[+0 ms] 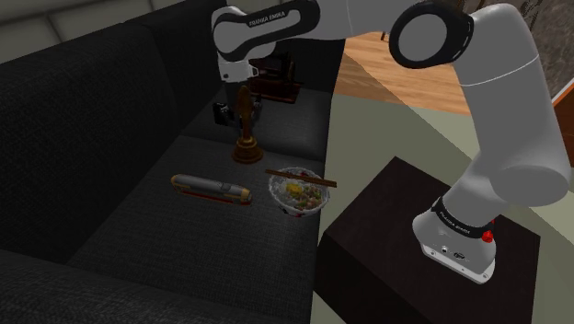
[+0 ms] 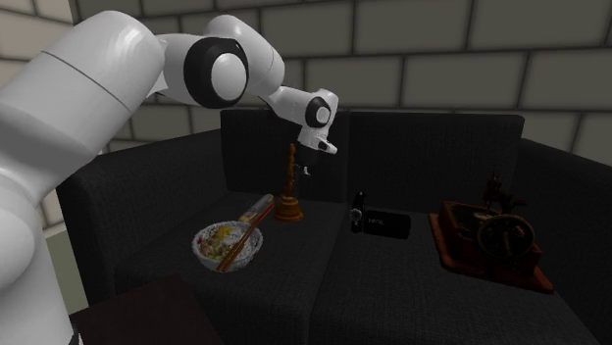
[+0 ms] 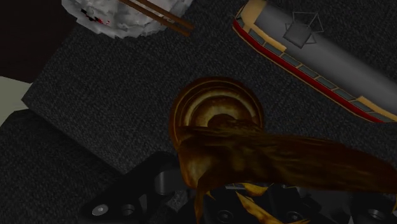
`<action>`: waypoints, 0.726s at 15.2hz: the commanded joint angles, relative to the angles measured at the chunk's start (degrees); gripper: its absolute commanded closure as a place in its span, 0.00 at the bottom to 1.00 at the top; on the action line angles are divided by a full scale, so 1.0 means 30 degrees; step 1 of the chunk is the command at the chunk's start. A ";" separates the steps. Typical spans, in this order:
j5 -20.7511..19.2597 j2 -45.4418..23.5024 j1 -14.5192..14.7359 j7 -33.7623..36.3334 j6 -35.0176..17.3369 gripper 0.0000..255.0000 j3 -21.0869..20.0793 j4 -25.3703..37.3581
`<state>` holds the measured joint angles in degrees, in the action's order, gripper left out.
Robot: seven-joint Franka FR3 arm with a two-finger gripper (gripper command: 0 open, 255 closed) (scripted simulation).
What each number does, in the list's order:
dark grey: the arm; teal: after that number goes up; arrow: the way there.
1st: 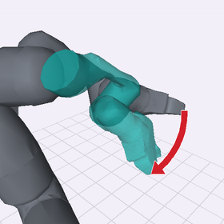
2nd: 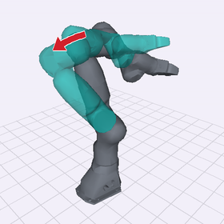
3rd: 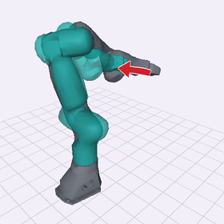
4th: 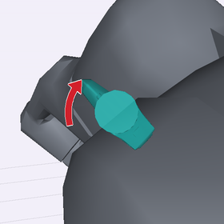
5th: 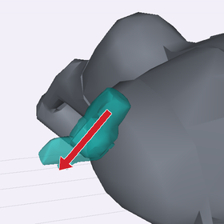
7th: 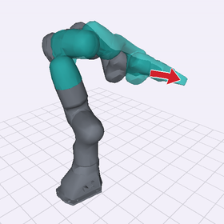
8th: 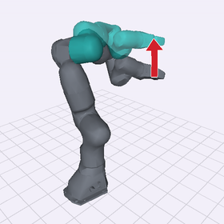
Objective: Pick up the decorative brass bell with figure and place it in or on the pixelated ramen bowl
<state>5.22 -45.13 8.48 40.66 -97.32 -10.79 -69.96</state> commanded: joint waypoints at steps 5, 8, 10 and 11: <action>0.0055 0.0561 -0.0016 0.0186 0.1114 1.00 -0.0063 0.0573; 0.0075 0.0763 -0.0017 0.0284 0.1737 1.00 -0.0089 0.1004; 0.0087 0.0874 -0.0014 0.0352 0.2168 1.00 -0.0107 0.1330; 0.0092 0.0922 -0.0011 0.0387 0.2388 1.00 -0.0115 0.1506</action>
<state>5.48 -42.46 8.41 41.68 -90.87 -11.10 -66.08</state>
